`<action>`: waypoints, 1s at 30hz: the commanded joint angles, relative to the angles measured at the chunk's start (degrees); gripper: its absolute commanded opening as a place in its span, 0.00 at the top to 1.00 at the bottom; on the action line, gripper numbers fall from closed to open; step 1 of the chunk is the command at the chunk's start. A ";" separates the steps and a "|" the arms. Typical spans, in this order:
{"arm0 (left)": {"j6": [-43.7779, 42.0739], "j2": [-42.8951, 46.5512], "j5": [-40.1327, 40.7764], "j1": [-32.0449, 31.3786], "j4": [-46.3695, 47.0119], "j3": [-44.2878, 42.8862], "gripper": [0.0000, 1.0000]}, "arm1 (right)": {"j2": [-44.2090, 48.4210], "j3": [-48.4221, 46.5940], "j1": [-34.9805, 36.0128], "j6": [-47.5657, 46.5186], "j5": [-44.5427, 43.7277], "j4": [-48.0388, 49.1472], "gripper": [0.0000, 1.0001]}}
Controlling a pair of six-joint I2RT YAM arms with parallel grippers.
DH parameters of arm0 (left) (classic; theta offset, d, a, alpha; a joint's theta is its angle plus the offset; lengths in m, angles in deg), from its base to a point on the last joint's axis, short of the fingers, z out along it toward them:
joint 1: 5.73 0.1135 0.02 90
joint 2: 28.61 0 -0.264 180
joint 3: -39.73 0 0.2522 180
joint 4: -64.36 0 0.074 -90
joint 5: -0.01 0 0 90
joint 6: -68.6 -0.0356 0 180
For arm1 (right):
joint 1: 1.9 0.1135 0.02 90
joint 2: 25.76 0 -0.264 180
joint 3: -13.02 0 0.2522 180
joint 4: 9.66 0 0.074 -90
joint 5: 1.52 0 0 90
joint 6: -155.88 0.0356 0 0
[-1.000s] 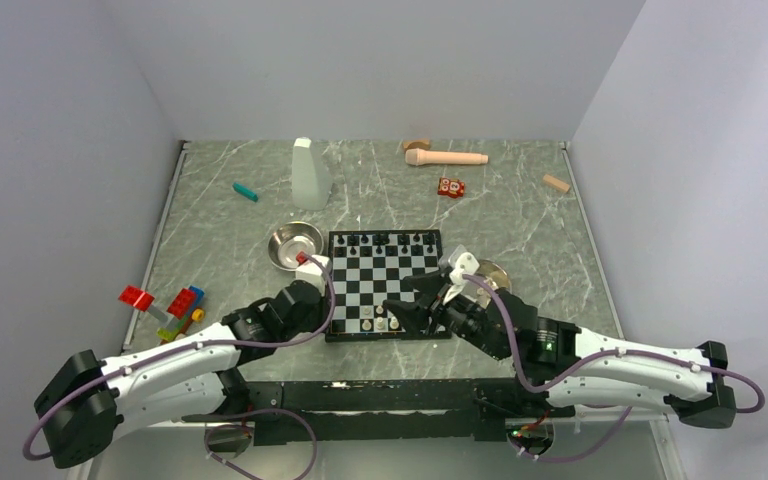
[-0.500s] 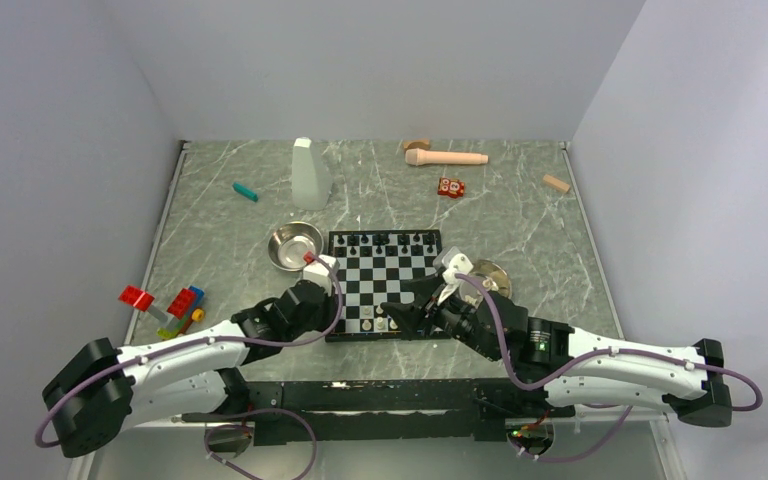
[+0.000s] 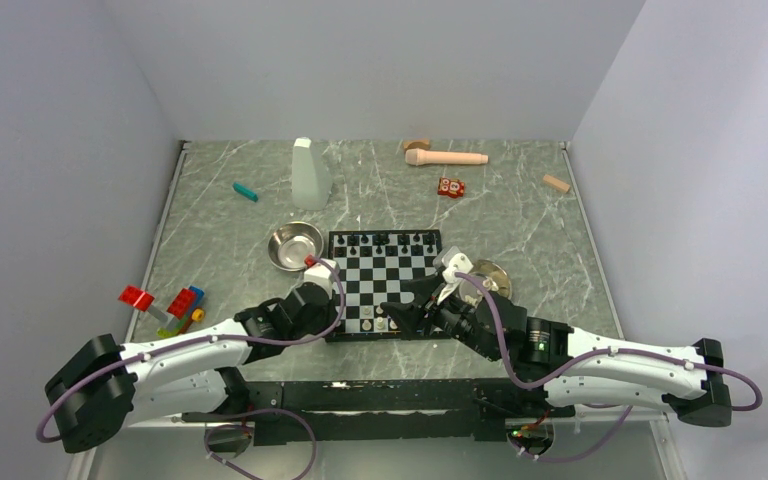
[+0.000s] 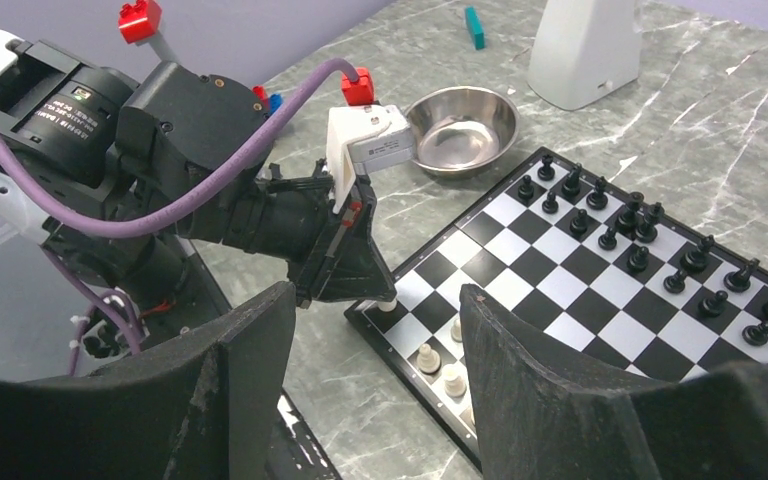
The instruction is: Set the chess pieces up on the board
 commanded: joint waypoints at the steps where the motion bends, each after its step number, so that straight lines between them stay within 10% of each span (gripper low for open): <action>1: 0.92 -0.39 0.22 -0.88 -1.30 -1.57 1.00 | 0.43 0.31 0.33 0.79 -1.15 0.49 0.35; 10: 1.60 -0.95 1.09 -2.27 -3.27 -2.28 1.00 | 0.96 1.14 0.38 1.18 -1.84 0.76 0.35; 18: 2.35 -0.88 3.20 -2.85 -4.68 -2.86 0.63 | 0.87 0.70 0.30 2.67 -4.10 -0.75 0.30; 30: 0.88 5.29 4.45 -2.84 -11.66 -12.45 0.51 | -1.19 -6.54 -3.22 19.76 -22.74 -19.42 0.19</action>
